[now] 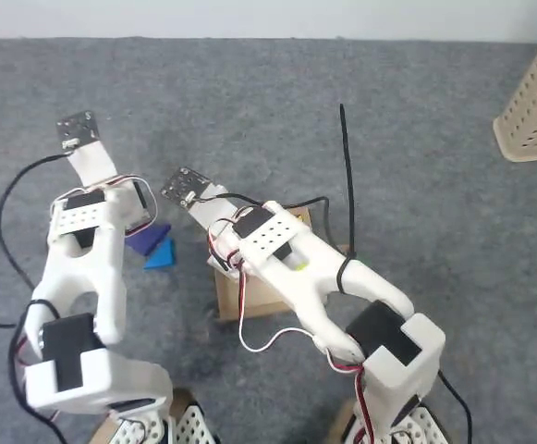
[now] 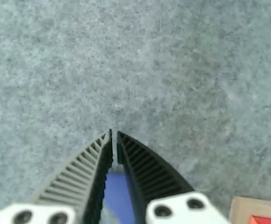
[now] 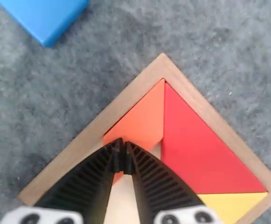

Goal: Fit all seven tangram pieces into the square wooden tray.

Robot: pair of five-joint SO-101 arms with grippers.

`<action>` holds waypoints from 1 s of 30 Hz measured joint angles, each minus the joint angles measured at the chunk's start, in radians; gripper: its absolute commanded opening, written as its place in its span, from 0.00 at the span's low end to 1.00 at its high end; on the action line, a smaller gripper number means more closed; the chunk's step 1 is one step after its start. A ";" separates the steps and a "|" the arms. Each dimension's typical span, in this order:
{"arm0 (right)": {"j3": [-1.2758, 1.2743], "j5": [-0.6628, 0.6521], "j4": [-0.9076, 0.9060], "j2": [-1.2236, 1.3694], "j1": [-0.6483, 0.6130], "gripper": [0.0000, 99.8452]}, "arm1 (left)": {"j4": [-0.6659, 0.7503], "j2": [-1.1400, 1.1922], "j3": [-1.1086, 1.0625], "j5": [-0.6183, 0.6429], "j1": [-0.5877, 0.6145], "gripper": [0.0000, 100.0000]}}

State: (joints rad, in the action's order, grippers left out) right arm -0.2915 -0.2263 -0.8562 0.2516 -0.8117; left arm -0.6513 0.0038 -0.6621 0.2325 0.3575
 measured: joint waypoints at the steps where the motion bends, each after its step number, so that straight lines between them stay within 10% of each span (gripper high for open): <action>1: 0.000 0.018 0.000 -0.005 0.000 0.01 | 0.000 0.000 0.000 0.000 0.000 0.01; 10: -0.002 0.066 -0.213 -0.241 0.057 0.01 | 0.000 0.000 0.000 0.000 0.000 0.01; 17: -0.002 0.068 -0.431 -0.402 0.334 0.01 | 0.000 0.000 0.000 0.000 0.000 0.01; 30: -0.098 0.350 -0.238 -0.203 0.494 0.18 | 0.000 0.000 0.000 0.000 0.000 0.01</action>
State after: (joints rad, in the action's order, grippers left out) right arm -0.3897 0.1235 -1.0940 0.0491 -0.3176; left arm -0.6513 0.0038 -0.6621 0.2325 0.3575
